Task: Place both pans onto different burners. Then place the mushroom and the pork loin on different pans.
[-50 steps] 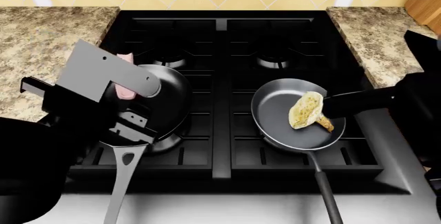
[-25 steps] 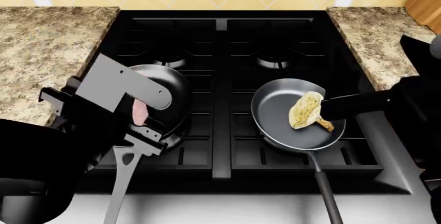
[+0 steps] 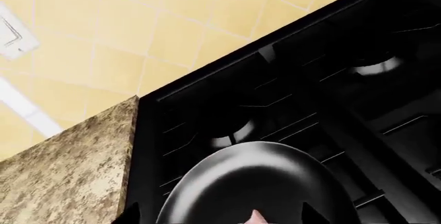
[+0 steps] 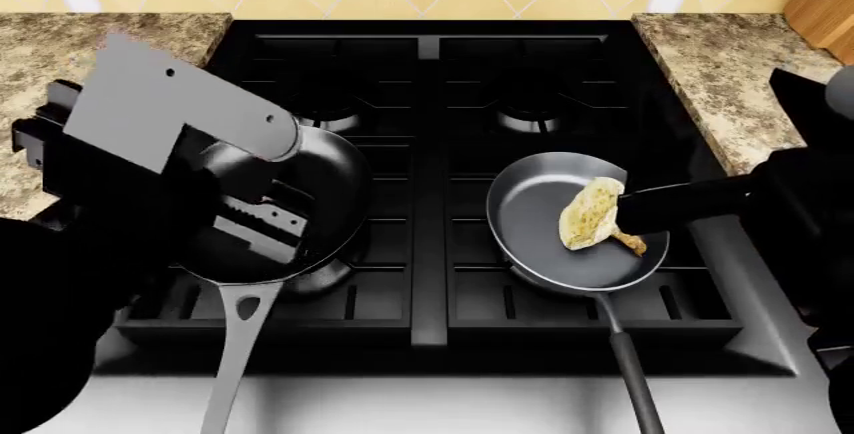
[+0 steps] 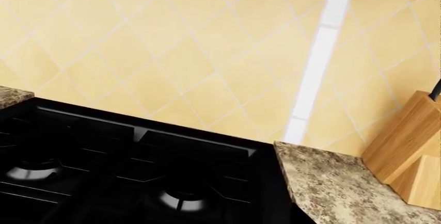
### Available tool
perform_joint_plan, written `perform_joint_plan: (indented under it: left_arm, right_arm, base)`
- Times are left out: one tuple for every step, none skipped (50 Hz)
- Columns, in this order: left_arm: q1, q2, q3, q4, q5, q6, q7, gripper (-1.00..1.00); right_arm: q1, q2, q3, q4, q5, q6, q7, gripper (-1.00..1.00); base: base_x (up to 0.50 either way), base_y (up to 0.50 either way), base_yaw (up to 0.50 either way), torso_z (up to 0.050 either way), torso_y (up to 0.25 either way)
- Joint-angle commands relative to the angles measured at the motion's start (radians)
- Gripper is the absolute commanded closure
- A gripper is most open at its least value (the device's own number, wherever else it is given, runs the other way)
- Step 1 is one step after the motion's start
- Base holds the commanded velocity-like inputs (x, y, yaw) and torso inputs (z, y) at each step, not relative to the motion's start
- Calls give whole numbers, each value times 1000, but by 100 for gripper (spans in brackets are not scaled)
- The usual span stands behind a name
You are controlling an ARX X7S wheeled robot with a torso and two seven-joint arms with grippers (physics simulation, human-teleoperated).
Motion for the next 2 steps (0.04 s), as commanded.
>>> perform_joint_plan:
  left_arm:
    - [-17, -85, -76, 133, 47, 96, -35, -100]
    - [9, -105, -80, 163, 77, 134, -41, -100]
  right_arm:
    - [4, 1, -3, -7, -5, -5, 12, -100]
    - [2, 3, -2, -14, -13, -5, 16, -100]
  base:
    - [0, 0, 0, 0, 0]
    - [0, 0, 0, 0, 0]
